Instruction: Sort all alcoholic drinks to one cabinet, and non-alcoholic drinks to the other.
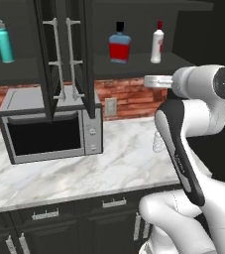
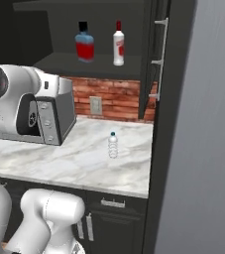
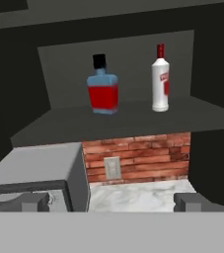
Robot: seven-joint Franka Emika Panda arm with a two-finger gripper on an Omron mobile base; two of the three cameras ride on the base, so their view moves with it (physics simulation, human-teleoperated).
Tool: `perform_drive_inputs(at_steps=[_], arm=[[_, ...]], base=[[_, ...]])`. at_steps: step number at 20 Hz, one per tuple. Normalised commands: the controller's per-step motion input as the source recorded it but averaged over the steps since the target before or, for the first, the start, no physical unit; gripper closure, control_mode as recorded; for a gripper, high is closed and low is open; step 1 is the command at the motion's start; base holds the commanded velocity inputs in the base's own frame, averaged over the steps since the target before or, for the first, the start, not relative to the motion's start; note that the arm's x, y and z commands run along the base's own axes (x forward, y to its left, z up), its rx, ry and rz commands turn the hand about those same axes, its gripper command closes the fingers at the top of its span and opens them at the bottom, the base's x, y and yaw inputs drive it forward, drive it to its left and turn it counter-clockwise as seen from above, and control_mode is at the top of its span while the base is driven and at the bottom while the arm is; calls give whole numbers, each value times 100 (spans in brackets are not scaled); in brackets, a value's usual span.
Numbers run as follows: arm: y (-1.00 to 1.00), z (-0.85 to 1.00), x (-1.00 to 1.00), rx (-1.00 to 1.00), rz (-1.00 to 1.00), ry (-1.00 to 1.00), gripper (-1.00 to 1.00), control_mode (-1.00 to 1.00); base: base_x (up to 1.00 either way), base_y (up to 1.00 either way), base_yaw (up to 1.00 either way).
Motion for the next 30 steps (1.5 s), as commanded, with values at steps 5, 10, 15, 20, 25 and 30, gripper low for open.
perform_drive_inputs(at_steps=[5,10,15,20,25,30], arm=[[0,0,0,0,0,0,-100,100],[0,0,0,0,0,0,-100,100],[0,0,0,0,0,0,-100,100],[-7,-16,0,0,0,1,-100,-100],[-7,-43,1,0,0,4,-100,-100],[-5,-39,10,0,-1,4,-100,-100]], base=[[31,-18,0],[7,-14,0],[0,-7,0],[0,-1,0],[0,0,0],[0,0,0]])
